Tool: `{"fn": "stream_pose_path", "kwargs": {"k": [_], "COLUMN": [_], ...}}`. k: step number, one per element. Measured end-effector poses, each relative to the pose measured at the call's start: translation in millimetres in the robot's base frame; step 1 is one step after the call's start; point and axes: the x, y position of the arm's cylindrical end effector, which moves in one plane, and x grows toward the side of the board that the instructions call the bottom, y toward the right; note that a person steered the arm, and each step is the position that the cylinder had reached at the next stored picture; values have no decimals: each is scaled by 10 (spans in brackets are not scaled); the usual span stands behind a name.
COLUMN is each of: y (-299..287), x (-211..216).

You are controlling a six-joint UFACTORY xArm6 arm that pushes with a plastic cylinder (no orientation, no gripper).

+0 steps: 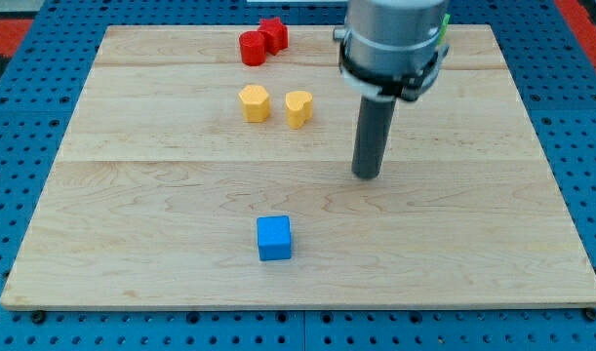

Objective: Place the blue triangle at the top of yellow hexagon

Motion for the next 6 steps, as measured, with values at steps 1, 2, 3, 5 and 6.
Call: {"fn": "stream_pose_path", "kwargs": {"k": [1,2,3,5,6], "y": [213,556,694,-36,-236], "x": [-554,-1036,-1652,-1774,-1510]}}
